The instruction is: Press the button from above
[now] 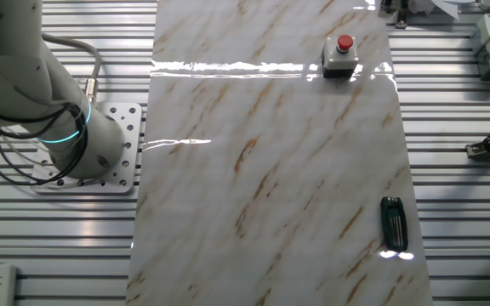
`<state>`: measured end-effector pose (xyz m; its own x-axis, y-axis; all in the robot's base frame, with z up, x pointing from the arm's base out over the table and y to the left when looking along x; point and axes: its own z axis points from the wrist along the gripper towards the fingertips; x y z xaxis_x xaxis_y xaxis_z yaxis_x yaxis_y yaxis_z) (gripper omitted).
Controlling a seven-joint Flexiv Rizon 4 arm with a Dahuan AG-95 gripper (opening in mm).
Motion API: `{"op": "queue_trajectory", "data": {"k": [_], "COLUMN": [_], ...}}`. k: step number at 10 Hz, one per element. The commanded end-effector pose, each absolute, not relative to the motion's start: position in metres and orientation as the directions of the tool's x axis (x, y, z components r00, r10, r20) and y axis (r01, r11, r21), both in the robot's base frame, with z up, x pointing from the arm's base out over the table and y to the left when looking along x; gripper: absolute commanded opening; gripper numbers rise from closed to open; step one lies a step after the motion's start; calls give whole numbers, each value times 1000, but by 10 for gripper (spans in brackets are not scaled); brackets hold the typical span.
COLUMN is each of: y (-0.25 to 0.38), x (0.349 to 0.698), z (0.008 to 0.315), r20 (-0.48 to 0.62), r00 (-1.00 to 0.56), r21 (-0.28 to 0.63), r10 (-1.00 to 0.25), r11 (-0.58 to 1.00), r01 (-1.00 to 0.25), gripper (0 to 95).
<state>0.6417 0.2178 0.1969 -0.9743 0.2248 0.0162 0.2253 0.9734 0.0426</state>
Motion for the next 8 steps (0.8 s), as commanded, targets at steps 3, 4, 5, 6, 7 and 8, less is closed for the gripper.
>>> {"op": "queue_trajectory", "data": {"k": [3, 4, 5, 6, 7, 8], "y": [216, 216, 216, 216, 216, 216], "x": [639, 639, 639, 639, 639, 639], "z": [197, 197, 197, 197, 197, 197], "r20": [10, 11, 11, 7, 6, 9], "r00": [-975, -975, -975, -975, -975, -973], "r21": [42, 42, 41, 42, 41, 41], "r10": [221, 221, 221, 222, 223, 229], "r11": [974, 974, 974, 974, 974, 973], "r01": [221, 221, 222, 222, 223, 229], "gripper": [0, 0, 0, 0, 0, 0]}}
